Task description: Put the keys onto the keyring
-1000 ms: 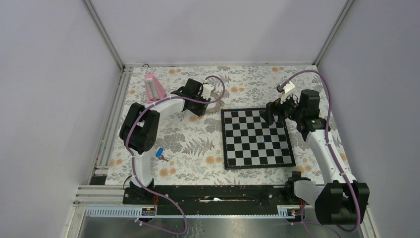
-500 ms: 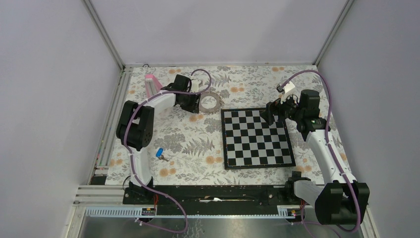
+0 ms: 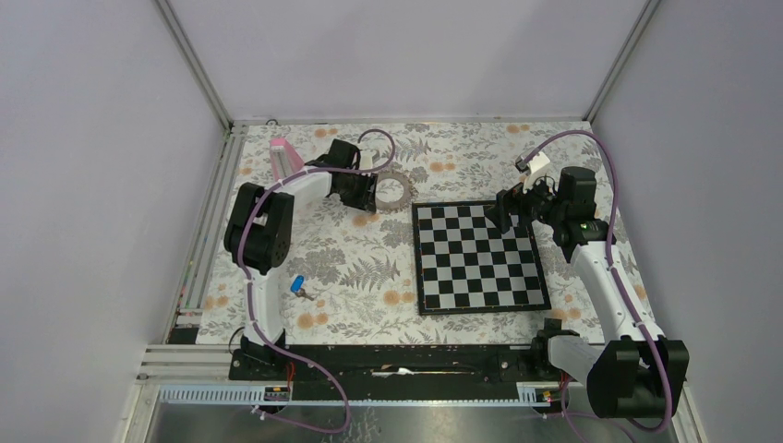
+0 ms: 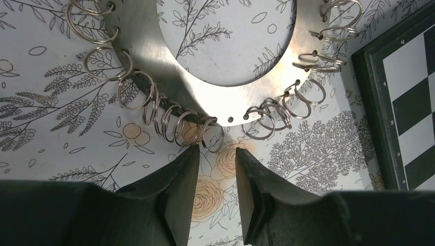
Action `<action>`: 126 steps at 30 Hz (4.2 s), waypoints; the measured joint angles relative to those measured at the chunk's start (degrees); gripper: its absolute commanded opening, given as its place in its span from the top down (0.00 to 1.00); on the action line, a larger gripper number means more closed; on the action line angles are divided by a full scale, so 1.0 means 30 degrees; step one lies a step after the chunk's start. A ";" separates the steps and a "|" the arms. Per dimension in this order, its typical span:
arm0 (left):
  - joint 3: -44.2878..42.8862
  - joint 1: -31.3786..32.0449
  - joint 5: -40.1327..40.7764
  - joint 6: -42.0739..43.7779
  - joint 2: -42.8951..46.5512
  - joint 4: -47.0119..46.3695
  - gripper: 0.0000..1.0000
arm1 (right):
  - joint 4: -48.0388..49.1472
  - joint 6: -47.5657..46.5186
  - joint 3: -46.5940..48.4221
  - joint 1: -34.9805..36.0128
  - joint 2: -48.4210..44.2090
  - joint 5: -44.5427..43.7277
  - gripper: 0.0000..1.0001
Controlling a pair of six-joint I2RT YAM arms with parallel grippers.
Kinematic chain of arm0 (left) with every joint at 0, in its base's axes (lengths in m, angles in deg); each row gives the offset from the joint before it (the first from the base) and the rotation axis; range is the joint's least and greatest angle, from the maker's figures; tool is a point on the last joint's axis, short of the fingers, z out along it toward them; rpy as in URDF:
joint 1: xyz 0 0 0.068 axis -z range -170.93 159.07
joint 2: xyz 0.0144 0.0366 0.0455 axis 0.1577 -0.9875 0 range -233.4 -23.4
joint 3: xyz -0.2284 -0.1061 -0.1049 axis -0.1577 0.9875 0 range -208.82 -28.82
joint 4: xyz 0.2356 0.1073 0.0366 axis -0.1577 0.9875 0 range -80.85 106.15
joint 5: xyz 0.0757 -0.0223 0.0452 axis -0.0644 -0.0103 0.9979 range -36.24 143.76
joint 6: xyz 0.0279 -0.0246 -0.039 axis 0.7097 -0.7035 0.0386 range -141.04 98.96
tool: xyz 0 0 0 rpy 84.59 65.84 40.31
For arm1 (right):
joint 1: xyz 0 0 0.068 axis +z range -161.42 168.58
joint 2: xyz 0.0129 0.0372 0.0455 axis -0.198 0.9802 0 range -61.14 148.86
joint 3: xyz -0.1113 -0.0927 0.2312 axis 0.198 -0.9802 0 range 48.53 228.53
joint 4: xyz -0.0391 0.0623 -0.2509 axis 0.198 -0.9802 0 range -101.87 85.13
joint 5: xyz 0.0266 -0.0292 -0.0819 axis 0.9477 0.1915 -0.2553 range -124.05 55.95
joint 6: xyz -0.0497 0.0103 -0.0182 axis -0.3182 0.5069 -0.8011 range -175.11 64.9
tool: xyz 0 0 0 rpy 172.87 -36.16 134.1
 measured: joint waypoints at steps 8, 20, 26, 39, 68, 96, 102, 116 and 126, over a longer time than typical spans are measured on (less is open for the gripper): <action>-0.0321 0.0000 -0.0219 -0.0525 -0.0313 -0.0102 0.65 | 0.0007 0.0000 -0.0102 0.0000 0.0000 0.0000 0.01; -0.0335 -0.0095 -0.0204 -0.0852 -0.0466 -0.0408 0.75 | 0.0007 -0.0007 -0.0102 0.0000 0.0000 0.0000 0.01; -0.0335 -0.0204 -0.0219 -0.1049 -0.0568 -0.0736 0.72 | 0.0007 -0.0007 -0.0102 0.0000 0.0000 0.0000 0.01; -0.0379 -0.0707 -0.0801 -0.1894 -0.0787 -0.1180 0.79 | 0.0007 -0.0015 -0.0109 0.0000 0.0000 0.0000 0.01; -0.0036 -0.1188 -0.3971 0.0619 0.0831 -0.0525 1.00 | 0.0022 0.0517 -0.0189 0.0000 -0.0051 0.0780 0.01; 0.2040 0.0503 -1.4498 -0.5056 0.8619 -0.9296 1.00 | 0.3337 0.6572 0.7169 0.5049 0.4714 0.7264 0.32; 0.3759 0.1996 -1.5948 -1.0812 0.8582 -1.5897 1.00 | 0.3752 0.7118 0.7184 0.5646 0.4772 0.8218 0.48; 0.4583 0.2572 -1.6932 -1.7464 0.7817 -2.4064 1.00 | 0.3475 0.6433 0.6295 0.5792 0.3665 0.9005 0.54; 0.4583 0.2827 -1.6844 -1.5810 0.7817 -2.2127 1.00 | 0.3636 0.6455 0.6054 0.5792 0.3286 0.9318 0.63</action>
